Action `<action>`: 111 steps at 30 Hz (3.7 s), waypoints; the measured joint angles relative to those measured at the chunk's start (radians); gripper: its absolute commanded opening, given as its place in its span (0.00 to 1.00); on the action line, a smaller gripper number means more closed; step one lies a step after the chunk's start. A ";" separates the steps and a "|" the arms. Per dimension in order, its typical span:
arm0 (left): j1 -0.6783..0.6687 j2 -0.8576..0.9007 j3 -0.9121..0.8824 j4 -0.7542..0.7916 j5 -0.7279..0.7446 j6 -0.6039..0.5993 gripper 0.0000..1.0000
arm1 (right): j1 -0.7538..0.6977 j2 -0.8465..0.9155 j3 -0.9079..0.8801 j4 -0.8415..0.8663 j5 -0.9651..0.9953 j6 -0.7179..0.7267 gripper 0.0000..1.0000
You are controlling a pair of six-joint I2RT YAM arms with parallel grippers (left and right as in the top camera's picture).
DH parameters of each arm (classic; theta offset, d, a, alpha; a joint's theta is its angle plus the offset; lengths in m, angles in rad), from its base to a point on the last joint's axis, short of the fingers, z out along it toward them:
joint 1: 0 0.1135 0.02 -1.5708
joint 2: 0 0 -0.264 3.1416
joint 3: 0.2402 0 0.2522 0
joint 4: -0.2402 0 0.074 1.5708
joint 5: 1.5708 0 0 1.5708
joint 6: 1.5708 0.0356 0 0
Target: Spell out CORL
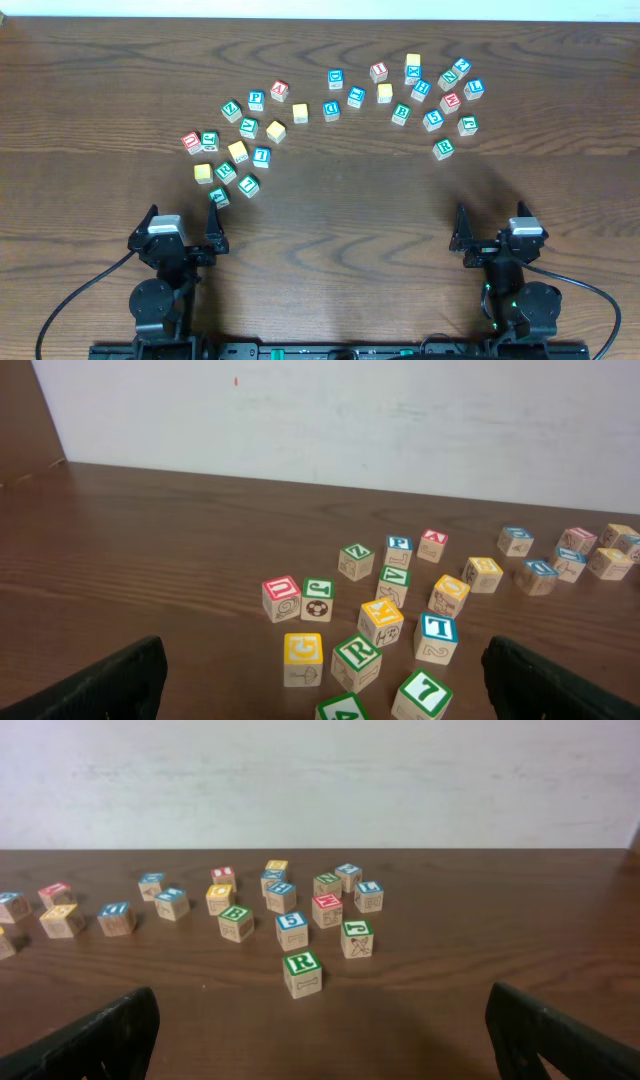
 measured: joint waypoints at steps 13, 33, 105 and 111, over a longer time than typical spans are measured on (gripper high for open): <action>0.000 0.000 0.000 0.000 0.000 0.000 0.99 | 0.000 0.000 0.000 0.012 0.063 0.000 0.99; 0.000 0.117 0.077 -0.040 0.002 0.000 0.99 | 0.000 0.098 0.059 0.006 -0.064 -0.027 0.99; 0.000 1.288 1.336 -0.818 0.170 0.000 0.99 | 0.348 2.451 2.272 -0.973 0.079 0.214 0.72; 0.000 1.288 1.336 -0.818 0.170 0.000 0.99 | 0.350 2.457 2.272 -0.951 0.144 0.256 0.61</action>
